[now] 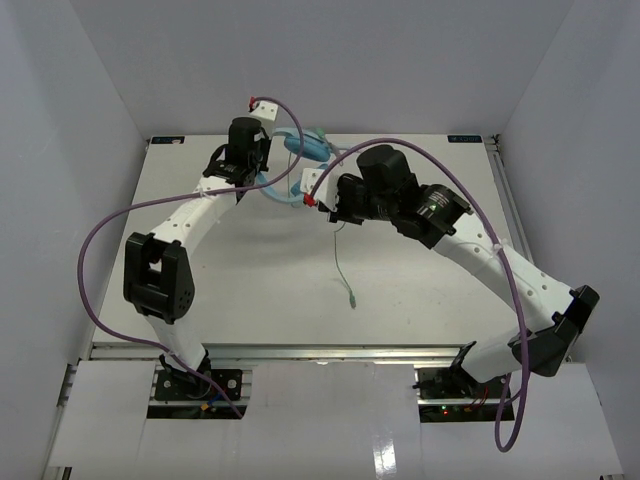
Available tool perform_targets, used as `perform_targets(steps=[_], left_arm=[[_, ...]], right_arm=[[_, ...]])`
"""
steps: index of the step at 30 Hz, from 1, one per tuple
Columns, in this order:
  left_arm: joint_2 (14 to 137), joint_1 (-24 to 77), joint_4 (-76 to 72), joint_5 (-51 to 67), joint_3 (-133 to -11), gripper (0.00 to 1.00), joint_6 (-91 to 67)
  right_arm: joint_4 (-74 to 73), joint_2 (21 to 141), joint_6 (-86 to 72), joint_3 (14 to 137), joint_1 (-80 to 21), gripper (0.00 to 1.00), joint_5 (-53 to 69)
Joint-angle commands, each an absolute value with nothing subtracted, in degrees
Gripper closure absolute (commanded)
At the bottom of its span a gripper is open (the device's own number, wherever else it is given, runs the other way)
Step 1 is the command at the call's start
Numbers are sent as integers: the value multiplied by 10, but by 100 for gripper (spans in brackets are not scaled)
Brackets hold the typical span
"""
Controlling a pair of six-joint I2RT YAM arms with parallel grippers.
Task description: Wrap the headphones
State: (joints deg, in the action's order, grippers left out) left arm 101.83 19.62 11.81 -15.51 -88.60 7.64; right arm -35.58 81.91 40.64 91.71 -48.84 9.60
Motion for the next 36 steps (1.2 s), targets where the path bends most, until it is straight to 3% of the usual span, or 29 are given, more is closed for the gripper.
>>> perform_targets(steps=[1, 6, 11, 29, 36], left_arm=[[953, 193, 96, -110, -861, 100, 81], [946, 193, 122, -74, -835, 100, 71], [936, 193, 144, -22, -804, 100, 52], [945, 205, 169, 221, -785, 100, 59], [894, 206, 167, 304, -742, 100, 72]], right_arm=[[-329, 808, 523, 904, -502, 89, -115], [-225, 793, 589, 854, -508, 91, -264], [-132, 780, 627, 827, -508, 91, -304], [28, 788, 715, 822, -502, 91, -274], [34, 805, 691, 815, -467, 84, -226]])
